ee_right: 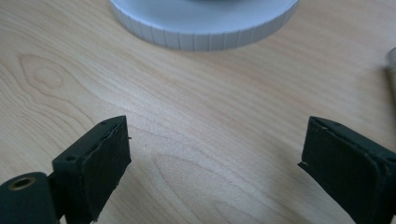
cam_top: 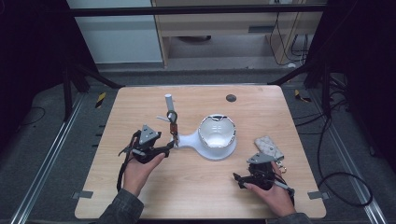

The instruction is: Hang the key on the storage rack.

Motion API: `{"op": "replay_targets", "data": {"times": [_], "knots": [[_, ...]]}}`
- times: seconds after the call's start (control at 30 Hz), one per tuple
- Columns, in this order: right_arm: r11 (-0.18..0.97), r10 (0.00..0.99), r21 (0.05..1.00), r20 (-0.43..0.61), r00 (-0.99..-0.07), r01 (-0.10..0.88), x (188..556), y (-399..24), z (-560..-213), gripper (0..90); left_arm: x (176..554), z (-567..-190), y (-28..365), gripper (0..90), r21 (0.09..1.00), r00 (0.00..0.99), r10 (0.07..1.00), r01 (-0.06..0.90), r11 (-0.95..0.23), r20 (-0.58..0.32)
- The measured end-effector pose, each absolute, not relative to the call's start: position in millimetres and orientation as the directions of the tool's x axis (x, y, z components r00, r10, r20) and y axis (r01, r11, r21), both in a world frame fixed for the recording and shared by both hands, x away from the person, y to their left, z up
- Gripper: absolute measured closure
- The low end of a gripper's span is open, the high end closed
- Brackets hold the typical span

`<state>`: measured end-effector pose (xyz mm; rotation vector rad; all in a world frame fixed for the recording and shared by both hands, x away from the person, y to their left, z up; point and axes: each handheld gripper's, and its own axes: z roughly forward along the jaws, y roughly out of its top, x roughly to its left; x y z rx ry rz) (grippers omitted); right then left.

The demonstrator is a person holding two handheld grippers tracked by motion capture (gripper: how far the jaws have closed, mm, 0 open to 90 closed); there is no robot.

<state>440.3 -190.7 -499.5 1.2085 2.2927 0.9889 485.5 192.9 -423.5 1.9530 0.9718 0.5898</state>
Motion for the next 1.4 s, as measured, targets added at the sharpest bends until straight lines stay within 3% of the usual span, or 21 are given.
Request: {"op": "replay_targets", "data": {"times": [0.2, 0.27, 0.4, 0.83, 1.4], "knots": [[0.445, 0.827, 0.695, -0.078, -0.557, 0.564, 446, -201, -460, 8.5, 488, -444, 208, 25.2, 0.796, 0.599, 0.800, 0.479, -0.369, 0.011], [0.459, 0.830, 0.677, -0.096, -0.550, 0.575, 449, -205, -449, 8.7, 489, -452, 212, 17.4, 0.776, 0.579, 0.815, 0.519, -0.358, -0.011], [0.482, 0.826, 0.631, -0.097, -0.555, 0.608, 464, -220, -432, 6.6, 491, -466, 221, 11.5, 0.743, 0.569, 0.822, 0.566, -0.357, -0.038], [0.498, 0.844, 0.476, -0.072, -0.532, 0.725, 488, -243, -429, 12.1, 482, -480, 231, 9.9, 0.718, 0.540, 0.841, 0.599, -0.354, -0.036], [0.477, 0.863, 0.420, -0.061, -0.501, 0.772, 512, -265, -418, 14.1, 479, -485, 250, 7.1, 0.708, 0.508, 0.859, 0.629, -0.321, -0.061]]}}
